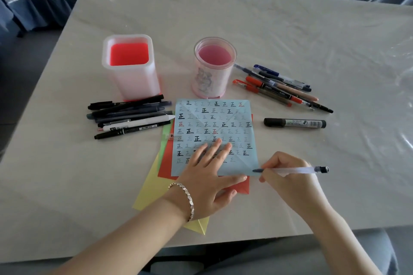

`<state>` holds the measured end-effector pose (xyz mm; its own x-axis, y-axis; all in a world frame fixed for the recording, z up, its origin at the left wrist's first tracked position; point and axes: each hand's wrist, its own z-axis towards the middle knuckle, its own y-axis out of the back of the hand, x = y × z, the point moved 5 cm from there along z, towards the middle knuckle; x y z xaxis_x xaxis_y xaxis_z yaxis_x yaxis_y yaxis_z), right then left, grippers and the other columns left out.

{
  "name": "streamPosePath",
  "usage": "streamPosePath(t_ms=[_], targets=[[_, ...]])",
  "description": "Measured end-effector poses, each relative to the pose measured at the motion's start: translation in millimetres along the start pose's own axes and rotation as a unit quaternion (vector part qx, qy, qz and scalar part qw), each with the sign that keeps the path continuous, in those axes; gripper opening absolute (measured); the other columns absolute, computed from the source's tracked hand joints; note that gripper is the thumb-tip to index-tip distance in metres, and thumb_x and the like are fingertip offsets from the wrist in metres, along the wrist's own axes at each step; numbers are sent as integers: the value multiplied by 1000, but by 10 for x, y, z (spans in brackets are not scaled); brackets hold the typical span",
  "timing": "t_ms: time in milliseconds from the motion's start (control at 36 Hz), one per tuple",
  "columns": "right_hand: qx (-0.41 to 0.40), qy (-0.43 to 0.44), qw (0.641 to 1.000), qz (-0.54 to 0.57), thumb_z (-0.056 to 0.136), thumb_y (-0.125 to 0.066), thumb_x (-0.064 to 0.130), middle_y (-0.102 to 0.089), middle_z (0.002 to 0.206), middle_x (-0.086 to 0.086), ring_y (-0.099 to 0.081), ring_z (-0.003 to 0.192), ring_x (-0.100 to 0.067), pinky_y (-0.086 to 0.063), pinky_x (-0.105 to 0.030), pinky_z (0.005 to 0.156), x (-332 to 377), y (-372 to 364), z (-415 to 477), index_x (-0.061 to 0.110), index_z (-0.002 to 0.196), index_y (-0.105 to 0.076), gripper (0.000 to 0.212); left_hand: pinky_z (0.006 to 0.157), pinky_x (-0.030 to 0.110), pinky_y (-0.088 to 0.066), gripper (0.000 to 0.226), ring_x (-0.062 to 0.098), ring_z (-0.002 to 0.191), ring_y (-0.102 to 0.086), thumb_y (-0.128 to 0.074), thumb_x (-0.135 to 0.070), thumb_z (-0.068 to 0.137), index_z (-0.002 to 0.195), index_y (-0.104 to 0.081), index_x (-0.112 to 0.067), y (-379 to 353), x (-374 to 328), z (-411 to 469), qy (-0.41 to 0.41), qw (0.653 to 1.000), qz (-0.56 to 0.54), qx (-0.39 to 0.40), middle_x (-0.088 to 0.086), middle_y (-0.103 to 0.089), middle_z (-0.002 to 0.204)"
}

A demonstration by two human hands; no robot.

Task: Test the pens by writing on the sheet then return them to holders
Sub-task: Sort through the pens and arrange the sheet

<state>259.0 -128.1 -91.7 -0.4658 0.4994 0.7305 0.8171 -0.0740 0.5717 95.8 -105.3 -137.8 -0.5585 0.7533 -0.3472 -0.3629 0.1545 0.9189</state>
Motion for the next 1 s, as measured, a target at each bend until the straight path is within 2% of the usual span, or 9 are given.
streamPosePath(t_ms=[167, 278, 361, 444, 528, 694, 806, 889, 1000], targets=[[-52, 5, 998, 41, 71, -60, 5, -61, 59, -8, -33, 39, -6, -25, -17, 36, -31, 87, -35, 11, 61, -61, 12, 107, 48, -17, 30, 39, 133, -31, -43, -42, 87, 114, -54, -36, -22, 1, -5, -4, 1000, -1, -8, 20, -40, 141], [-68, 33, 992, 99, 75, -61, 3, -67, 66, -5, -33, 40, -6, -24, -17, 36, 33, 13, -83, 16, 63, -64, 18, 105, 43, -21, 26, 27, 125, -46, -43, -32, 87, 110, -50, -25, 58, 42, -4, 18, 997, -45, -56, 11, -55, 128], [-58, 53, 991, 104, 76, -61, 5, -69, 70, -7, -30, 38, -5, -24, -17, 35, 96, -80, -112, 19, 65, -64, 18, 92, 36, -34, 28, 17, 107, -50, -42, -15, 82, 108, -48, -20, 267, 245, -38, 96, 979, -66, -169, 7, -64, 110], [-49, 72, 990, 112, 77, -61, 5, -69, 69, -5, -36, 41, -6, -27, -16, 37, 182, -159, -132, 20, 66, -63, 18, 81, 35, -40, 32, 17, 95, -46, -56, -7, 76, 106, -55, -18, 533, 529, -105, 185, 957, 15, -223, 4, -64, 100], [-38, 82, 989, 114, 77, -62, 7, -69, 69, 1, -46, 49, -9, -31, -15, 40, 255, -241, -147, 22, 67, -64, 18, 72, 42, -50, 40, 23, 87, -49, -82, -1, 58, 95, -69, -11, 671, 764, -177, 220, 954, 76, -190, 4, -66, 93], [-8, 84, 988, 126, 79, -65, 8, -71, 72, 10, -54, 54, 3, -33, -8, 43, 400, -404, -203, 28, 70, -67, 21, 65, 39, -50, 28, 19, 78, -40, -87, -4, 50, 66, -66, -12, 736, 974, -379, 220, 961, 76, -151, 2, -61, 76], [1, 92, 988, 128, 79, -65, 12, -70, 72, 13, -55, 60, -6, -37, -15, 48, 475, -455, -218, 32, 68, -67, 23, 62, 36, -49, 29, 23, 72, -53, -84, 0, 55, 68, -62, -13, 703, 979, -452, 208, 968, 50, -129, -2, -62, 74], [15, 95, 987, 128, 81, -63, 11, -70, 72, 12, -56, 65, -17, -40, -19, 52, 530, -499, -217, 30, 72, -67, 21, 63, 32, -48, 15, 14, 74, -45, -71, -8, 66, 69, -59, -17, 672, 955, -488, 179, 977, 22, -118, -7, -61, 72], [45, 105, 984, 140, 83, -62, 9, -71, 71, 10, -59, 69, -10, -38, -14, 52, 640, -563, -234, 27, 75, -67, 20, 57, 31, -49, 9, 7, 71, -39, -50, -22, 72, 67, -56, -20, 696, 886, -528, 186, 975, 14, -121, -13, -56, 63]])
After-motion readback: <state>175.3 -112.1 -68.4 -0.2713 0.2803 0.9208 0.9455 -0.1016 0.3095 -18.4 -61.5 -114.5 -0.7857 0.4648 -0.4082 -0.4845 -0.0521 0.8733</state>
